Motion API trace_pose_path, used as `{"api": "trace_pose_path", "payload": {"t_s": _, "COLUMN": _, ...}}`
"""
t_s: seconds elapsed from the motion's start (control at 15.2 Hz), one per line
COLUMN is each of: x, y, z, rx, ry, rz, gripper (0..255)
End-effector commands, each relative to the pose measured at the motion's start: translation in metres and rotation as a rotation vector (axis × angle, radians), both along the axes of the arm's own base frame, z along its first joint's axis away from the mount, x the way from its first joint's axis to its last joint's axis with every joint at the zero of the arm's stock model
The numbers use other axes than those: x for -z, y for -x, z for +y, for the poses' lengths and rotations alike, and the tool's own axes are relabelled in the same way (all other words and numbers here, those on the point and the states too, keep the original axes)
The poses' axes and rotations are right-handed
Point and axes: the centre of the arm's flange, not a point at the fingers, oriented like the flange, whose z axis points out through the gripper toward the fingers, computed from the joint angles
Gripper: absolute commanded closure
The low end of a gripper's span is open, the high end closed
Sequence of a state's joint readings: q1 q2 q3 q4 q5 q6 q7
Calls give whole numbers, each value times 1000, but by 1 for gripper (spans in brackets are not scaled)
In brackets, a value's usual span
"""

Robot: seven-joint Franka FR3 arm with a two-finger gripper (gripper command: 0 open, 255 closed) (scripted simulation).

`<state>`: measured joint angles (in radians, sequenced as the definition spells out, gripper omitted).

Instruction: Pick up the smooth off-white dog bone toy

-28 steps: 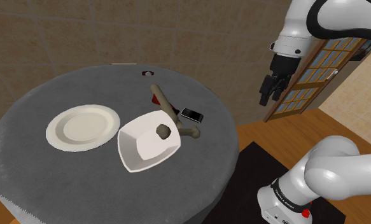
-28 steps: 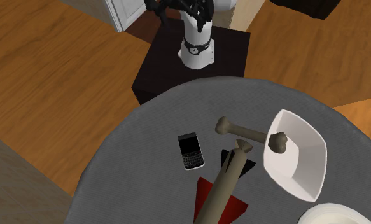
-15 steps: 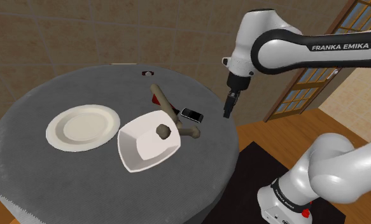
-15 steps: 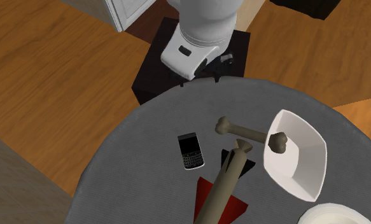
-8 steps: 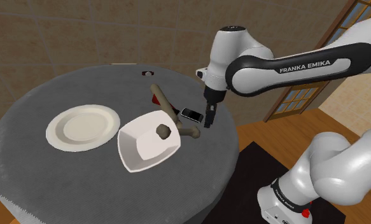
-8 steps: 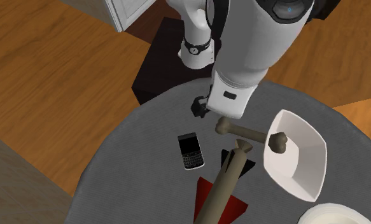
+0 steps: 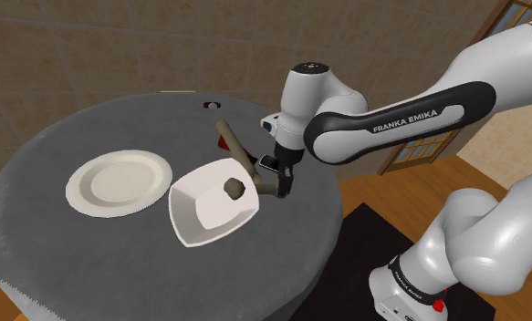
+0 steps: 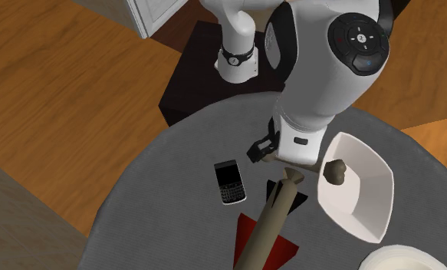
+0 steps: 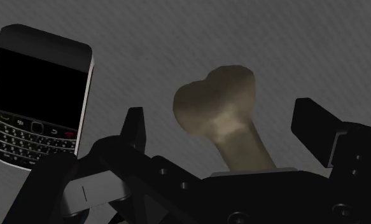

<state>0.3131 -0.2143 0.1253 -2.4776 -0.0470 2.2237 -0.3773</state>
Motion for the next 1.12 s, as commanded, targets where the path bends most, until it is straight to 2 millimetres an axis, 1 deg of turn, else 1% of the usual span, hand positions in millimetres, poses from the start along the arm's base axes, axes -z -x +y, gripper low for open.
{"api": "trace_pose_path", "payload": {"t_s": 0.0, "x": 9, "y": 0, "z": 0, "rx": -1, "ry": 0, "rz": -1, "gripper": 0}}
{"api": "trace_pose_path", "payload": {"t_s": 0.13, "x": 18, "y": 0, "z": 0, "rx": -1, "ry": 0, "rz": -1, "gripper": 0}}
{"api": "trace_pose_path", "payload": {"t_s": 0.2, "x": 18, "y": 0, "z": 0, "rx": -1, "ry": 0, "rz": -1, "gripper": 0}}
{"api": "trace_pose_path", "payload": {"t_s": 0.26, "x": 18, "y": 0, "z": 1, "rx": -1, "ry": 0, "rz": -1, "gripper": 255}}
{"api": "trace_pose_path", "payload": {"t_s": 0.86, "x": 18, "y": 0, "z": 0, "rx": -1, "ry": 0, "rz": -1, "gripper": 255}}
{"api": "trace_pose_path", "payload": {"t_s": 1.06, "x": 2, "y": 0, "z": 0, "rx": -1, "ry": 0, "rz": -1, "gripper": 255}}
